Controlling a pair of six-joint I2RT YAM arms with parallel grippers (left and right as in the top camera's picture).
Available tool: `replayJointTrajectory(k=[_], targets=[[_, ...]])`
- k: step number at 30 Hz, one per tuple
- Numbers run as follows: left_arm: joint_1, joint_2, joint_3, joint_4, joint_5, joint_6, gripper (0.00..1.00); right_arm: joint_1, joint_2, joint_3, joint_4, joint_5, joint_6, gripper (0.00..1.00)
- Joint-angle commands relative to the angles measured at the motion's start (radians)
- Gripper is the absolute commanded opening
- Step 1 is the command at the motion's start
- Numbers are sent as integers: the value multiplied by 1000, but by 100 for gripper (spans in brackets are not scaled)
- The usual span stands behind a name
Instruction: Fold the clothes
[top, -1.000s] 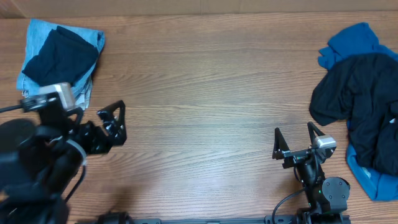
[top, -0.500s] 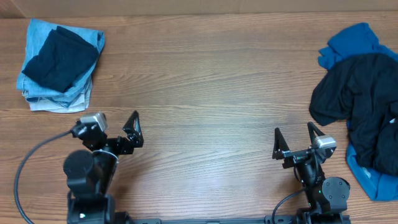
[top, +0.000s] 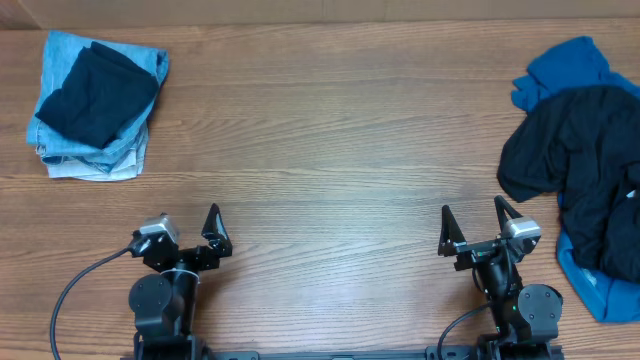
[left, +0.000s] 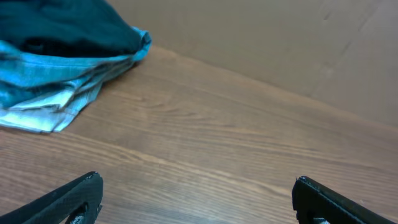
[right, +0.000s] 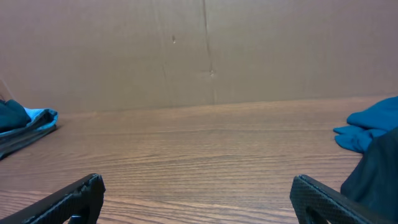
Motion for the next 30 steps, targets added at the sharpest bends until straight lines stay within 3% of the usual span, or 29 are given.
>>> replayJointTrajectory(k=[1,7,12,30], targets=[[-6,-37,-32,8,-63,59,100,5,-8,-10,5,9,2,100],[-7,-122,-38,-30,-69,376,100,5,-8,-10,5,9,2,100],[-50,-200,-39,-53,-86,480,100,5,-8,-10,5,9,2,100],[-59,-206,-39,-52,-85,439,100,5,-8,-10,5,9,2,100]])
